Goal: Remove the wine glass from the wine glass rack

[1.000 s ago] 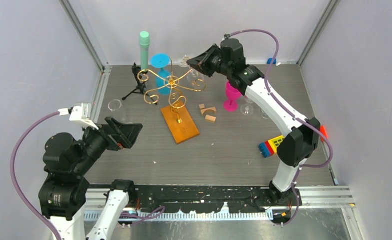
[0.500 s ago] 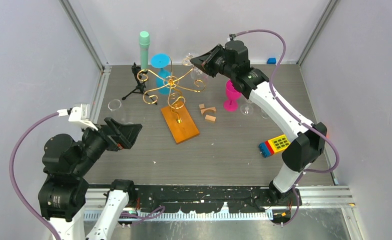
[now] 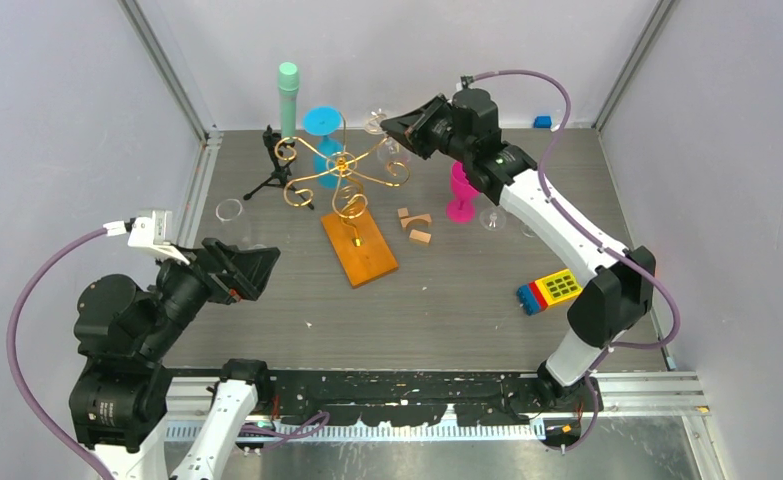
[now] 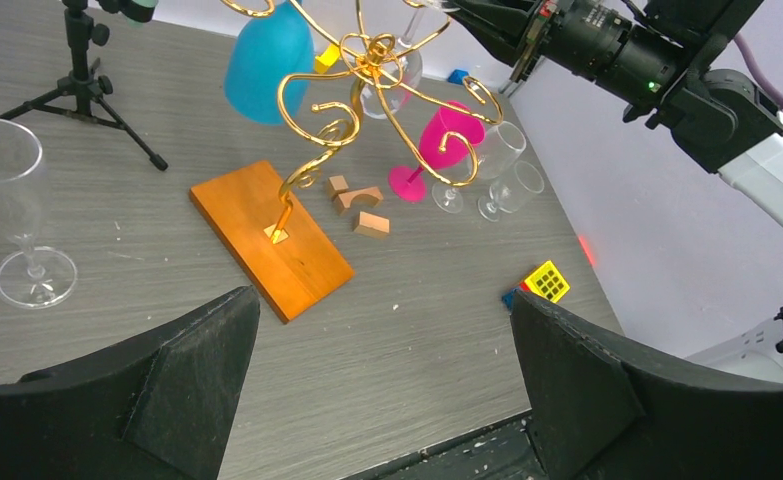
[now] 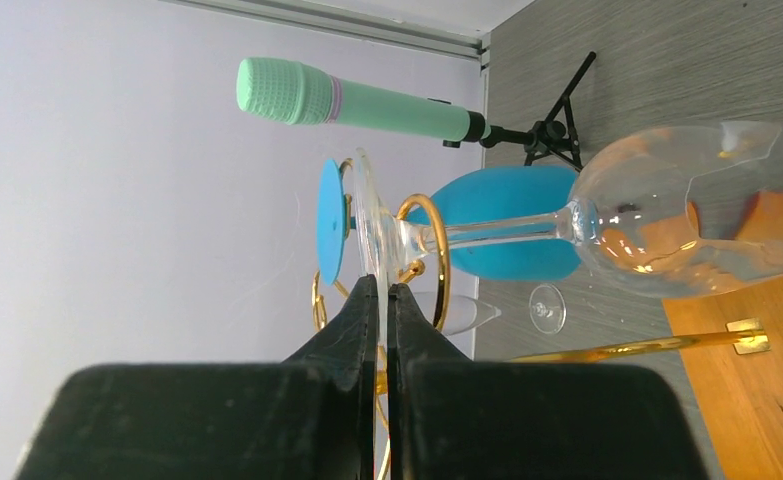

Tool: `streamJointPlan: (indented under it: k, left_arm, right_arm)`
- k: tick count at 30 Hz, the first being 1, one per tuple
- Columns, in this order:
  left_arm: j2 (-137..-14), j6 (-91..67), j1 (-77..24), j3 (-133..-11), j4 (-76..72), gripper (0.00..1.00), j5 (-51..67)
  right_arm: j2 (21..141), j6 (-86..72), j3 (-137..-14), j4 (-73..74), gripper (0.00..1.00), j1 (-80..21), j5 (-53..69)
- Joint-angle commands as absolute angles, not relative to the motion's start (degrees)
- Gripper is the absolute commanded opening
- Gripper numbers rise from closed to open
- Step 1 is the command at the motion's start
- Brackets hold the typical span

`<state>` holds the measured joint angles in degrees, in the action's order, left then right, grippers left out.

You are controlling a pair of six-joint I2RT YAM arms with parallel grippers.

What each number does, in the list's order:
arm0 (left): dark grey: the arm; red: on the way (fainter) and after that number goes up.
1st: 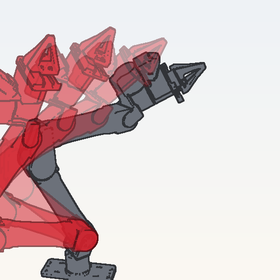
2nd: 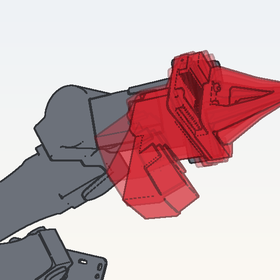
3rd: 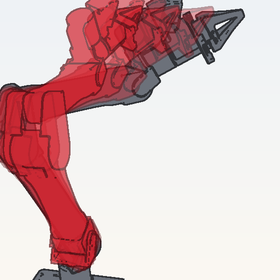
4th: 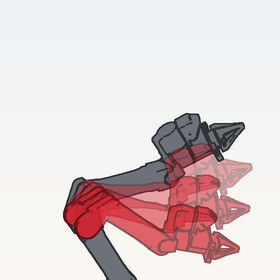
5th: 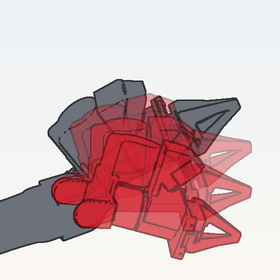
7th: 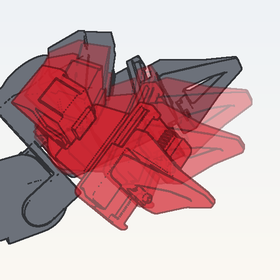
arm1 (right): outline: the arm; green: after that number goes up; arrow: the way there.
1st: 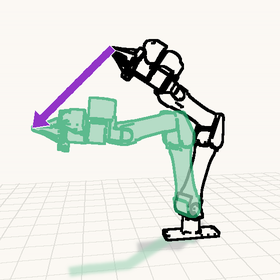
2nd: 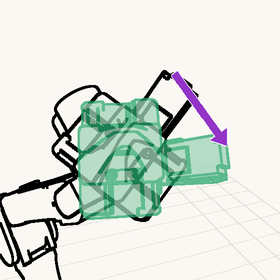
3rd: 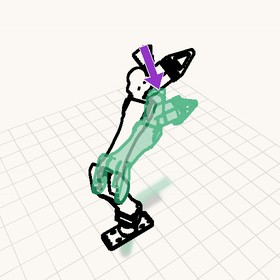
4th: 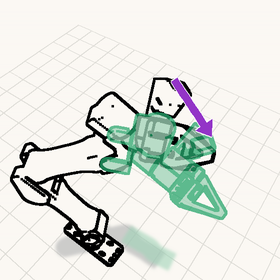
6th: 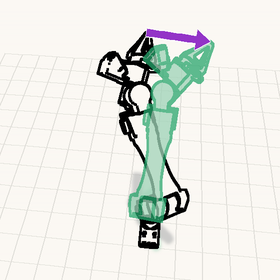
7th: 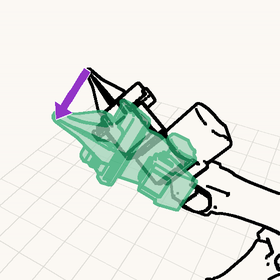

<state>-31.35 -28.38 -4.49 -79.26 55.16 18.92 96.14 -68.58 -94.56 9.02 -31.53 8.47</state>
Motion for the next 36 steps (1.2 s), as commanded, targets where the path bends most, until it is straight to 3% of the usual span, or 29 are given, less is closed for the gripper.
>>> streamJointPlan:
  k: [1, 23, 36]
  left_arm:
    - [-30.9, -27.5, -4.6, -80.8, 53.9, 1.0, 18.2]
    - [-30.8, -27.7, -4.6, -80.5, 53.1, 1.0, 17.8]
    - [-30.5, -27.7, -4.6, -80.4, 53.9, 1.0, 18.0]
  right_arm:
    - [90.3, -69.1, -94.5, 3.5, 0.0, -32.4, 9.1]
    - [88.7, -71.0, -94.1, 6.5, 0.0, -33.6, 12.5]
    - [96.2, -69.5, -101.0, 3.4, 0.0, -34.0, 14.6]
